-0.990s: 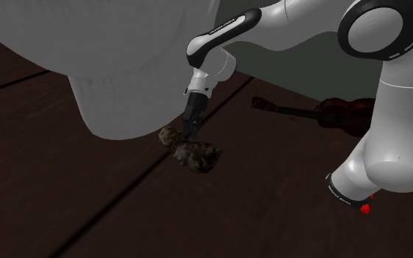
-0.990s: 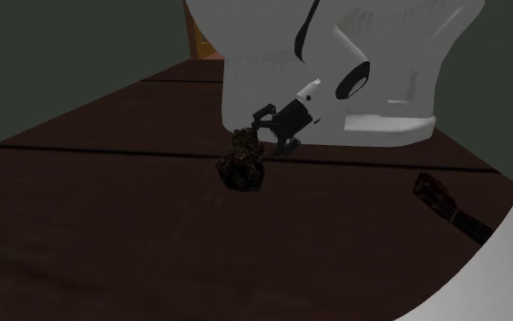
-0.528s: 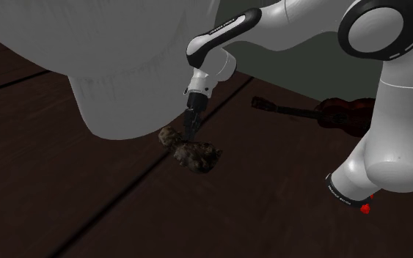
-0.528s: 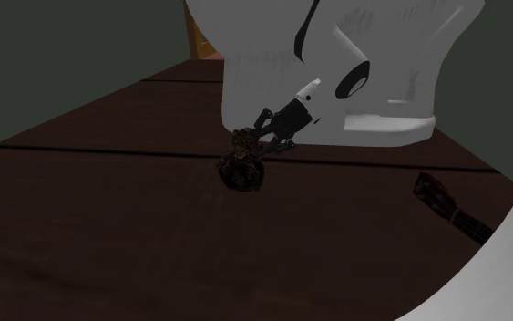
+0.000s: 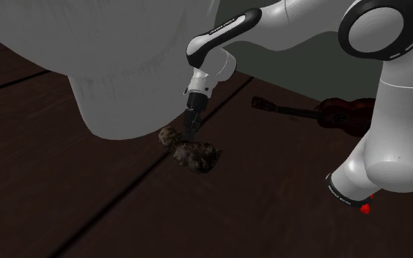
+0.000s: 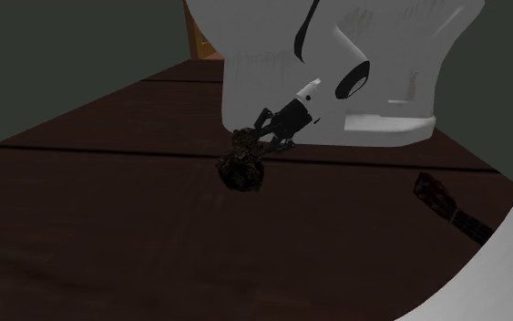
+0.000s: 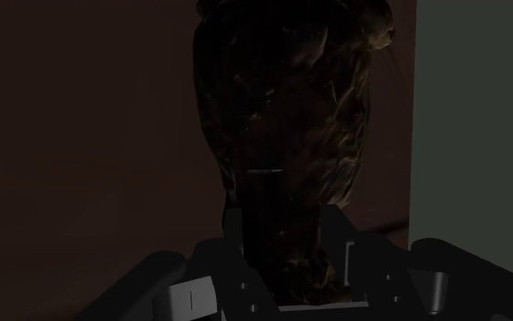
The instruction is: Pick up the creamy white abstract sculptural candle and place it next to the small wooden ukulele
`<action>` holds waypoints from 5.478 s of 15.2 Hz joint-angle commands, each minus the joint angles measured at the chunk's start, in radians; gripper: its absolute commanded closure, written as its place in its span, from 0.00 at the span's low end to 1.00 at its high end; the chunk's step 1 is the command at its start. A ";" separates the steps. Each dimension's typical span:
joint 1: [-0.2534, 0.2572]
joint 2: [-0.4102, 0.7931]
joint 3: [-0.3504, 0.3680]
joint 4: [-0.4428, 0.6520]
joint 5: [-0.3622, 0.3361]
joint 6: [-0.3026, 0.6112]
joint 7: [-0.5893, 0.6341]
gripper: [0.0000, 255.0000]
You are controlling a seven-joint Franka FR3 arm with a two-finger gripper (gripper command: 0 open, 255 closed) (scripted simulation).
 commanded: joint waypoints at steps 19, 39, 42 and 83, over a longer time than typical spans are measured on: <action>0.116 -0.154 -0.010 -0.110 -0.104 0.227 0.352 0.00; 0.139 -0.126 0.009 -0.131 -0.078 0.286 0.342 1.00; 0.138 -0.127 0.008 -0.135 -0.077 0.287 0.338 1.00; 0.118 -0.341 -0.014 0.117 -0.172 -0.089 0.631 1.00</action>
